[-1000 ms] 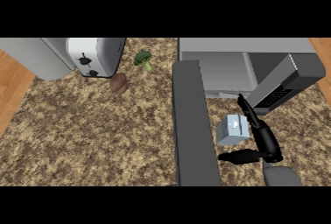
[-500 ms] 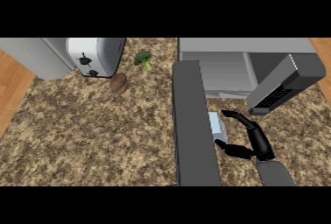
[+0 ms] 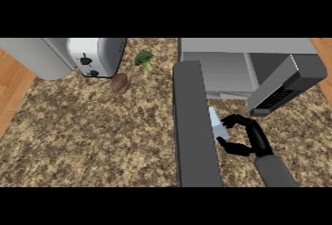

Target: Pick up the milk, place it into the microwave and close the microwave

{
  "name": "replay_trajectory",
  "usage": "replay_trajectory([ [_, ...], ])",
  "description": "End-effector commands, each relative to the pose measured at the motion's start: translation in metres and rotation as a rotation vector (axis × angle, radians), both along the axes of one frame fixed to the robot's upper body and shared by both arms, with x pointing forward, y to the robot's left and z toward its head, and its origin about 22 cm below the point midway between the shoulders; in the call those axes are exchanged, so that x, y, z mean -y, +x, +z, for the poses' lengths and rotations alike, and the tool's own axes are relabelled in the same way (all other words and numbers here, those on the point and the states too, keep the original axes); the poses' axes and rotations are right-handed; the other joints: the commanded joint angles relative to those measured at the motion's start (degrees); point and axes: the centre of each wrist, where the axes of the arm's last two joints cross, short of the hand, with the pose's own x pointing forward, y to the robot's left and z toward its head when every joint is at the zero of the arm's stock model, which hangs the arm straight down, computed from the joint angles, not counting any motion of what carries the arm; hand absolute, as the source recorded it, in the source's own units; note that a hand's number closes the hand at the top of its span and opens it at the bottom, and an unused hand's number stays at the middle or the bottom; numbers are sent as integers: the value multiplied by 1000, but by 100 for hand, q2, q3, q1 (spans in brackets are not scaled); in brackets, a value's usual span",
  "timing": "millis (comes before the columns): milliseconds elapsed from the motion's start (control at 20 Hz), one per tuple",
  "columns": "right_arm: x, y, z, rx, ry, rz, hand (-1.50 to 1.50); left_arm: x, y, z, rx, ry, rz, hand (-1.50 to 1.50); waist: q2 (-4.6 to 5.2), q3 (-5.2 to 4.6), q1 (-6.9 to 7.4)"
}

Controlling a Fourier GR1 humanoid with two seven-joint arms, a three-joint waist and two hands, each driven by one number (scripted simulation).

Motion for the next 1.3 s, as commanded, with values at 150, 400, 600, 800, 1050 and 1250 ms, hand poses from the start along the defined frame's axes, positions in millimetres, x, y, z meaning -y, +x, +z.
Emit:
replay_trajectory([
  [150, -5, 11, -10, 35, -75, 10, 150, -2, -2, -13, 9, 0, 12, -150, 29, 17, 31],
  [400, 25, 6, -15, 82, 21, 3, 150, -1, -4, 4, 15, 0, -11, -150, 59, 28, 78],
  [600, 16, 15, -14, 83, 42, -60, 150, -15, -2, 2, 14, -26, -34, -150, 87, 32, 132],
  [800, 23, 13, -14, 116, 73, -5, 150, -15, 1, -21, 9, -27, -24, -150, 76, 28, 117],
  [1050, 10, 25, -3, 111, 202, 153, 150, -15, -10, -12, -5, -32, 10, -150, -5, 11, -34],
  [1250, -22, 40, 11, 167, 137, 153, 150, -19, -11, -7, -23, -15, 20, -150, -32, 4, -108],
])
